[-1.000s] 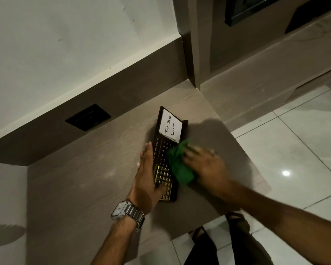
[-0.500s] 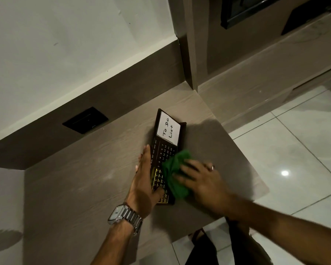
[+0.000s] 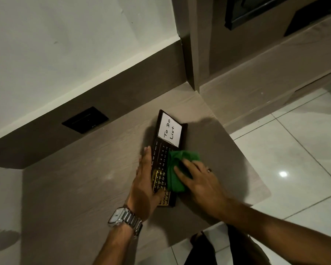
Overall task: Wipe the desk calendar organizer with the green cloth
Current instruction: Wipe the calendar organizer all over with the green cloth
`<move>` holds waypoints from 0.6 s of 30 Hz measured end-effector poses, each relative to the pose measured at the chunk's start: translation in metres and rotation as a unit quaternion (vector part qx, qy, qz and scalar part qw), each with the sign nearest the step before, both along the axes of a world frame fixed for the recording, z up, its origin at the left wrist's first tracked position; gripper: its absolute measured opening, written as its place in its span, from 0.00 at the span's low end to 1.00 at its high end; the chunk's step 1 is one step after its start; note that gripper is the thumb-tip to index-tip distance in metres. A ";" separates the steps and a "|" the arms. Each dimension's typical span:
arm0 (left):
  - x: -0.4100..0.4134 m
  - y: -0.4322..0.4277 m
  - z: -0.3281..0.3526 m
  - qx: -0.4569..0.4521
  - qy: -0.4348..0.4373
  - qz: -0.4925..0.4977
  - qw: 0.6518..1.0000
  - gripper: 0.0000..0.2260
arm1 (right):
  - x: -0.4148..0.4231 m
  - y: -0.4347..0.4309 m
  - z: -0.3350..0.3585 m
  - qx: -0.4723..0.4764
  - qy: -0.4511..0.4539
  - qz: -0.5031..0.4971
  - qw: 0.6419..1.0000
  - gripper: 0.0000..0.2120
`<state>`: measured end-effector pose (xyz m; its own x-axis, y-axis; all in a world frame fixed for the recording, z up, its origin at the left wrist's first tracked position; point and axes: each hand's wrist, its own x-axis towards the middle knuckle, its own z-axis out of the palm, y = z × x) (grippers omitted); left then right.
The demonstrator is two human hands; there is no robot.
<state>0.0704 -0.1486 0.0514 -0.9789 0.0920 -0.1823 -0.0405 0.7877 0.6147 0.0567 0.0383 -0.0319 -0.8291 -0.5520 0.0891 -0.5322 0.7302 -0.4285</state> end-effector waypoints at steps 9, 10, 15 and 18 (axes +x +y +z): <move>-0.001 0.000 0.002 -0.003 -0.002 -0.005 1.000 0.53 | -0.128 -0.010 0.023 -0.021 -0.030 -0.231 0.972 0.36; 0.000 0.000 0.002 -0.001 0.001 -0.006 1.000 0.52 | -0.115 -0.013 0.021 -0.019 -0.034 -0.218 0.975 0.37; -0.001 -0.001 0.000 0.031 -0.009 0.000 0.999 0.50 | 0.020 -0.016 -0.006 -0.022 -0.061 -0.056 0.996 0.48; -0.001 -0.003 -0.001 0.029 -0.007 -0.005 1.000 0.50 | 0.020 -0.009 -0.012 -0.023 -0.021 -0.025 0.999 0.42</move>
